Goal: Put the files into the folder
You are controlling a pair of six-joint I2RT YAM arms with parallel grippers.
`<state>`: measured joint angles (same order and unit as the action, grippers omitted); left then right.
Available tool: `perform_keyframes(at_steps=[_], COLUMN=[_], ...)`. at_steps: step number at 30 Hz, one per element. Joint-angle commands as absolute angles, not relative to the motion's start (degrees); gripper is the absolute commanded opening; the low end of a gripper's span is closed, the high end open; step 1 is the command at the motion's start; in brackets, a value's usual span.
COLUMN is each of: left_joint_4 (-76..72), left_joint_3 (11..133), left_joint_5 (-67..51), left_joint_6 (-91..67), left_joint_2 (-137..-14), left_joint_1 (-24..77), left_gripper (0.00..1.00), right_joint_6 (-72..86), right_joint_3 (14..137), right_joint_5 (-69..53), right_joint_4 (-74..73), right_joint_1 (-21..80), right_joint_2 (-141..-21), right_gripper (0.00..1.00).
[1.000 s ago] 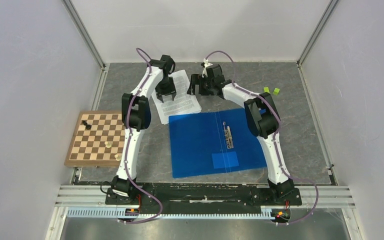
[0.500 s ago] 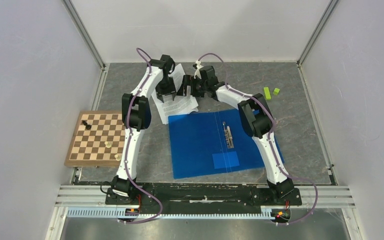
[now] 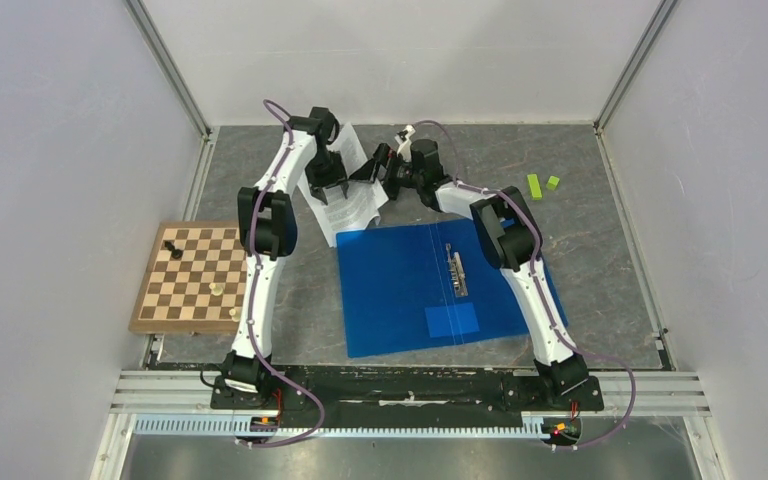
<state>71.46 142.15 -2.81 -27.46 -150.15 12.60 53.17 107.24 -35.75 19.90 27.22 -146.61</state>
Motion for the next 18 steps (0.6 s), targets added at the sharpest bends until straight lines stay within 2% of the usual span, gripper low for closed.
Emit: perform_keyframes(at_steps=[1, 5, 10, 18], left_joint_4=[66.53, 66.58, 66.62, 66.64], left_joint_3=[142.14, 142.16, 141.97, 141.11], left_joint_5=[-5.24, -6.06, -6.41, -6.87], left_joint_6=[-27.78, -28.73, -28.94, -29.06], left_joint_2=[-155.15, -155.36, -155.22, -154.75], left_joint_1=[13.32, 12.92, 12.82, 12.83], left_gripper=[0.6, 0.59, 0.59, 0.58], right_joint_6=[66.57, 70.12, 55.44, 52.13], right_joint_3=[106.28, 101.91, 96.55, 88.56], right_joint_5=[-46.06, -47.8, -43.92, -38.88], right_joint_4=[33.6, 38.59, 23.18, 24.17], right_joint_1=[30.08, 30.14, 30.23, 29.9], right_joint_2=[-146.68, -144.18, -137.01, -132.14], right_gripper=[0.98, 0.98, 0.98, 0.96])
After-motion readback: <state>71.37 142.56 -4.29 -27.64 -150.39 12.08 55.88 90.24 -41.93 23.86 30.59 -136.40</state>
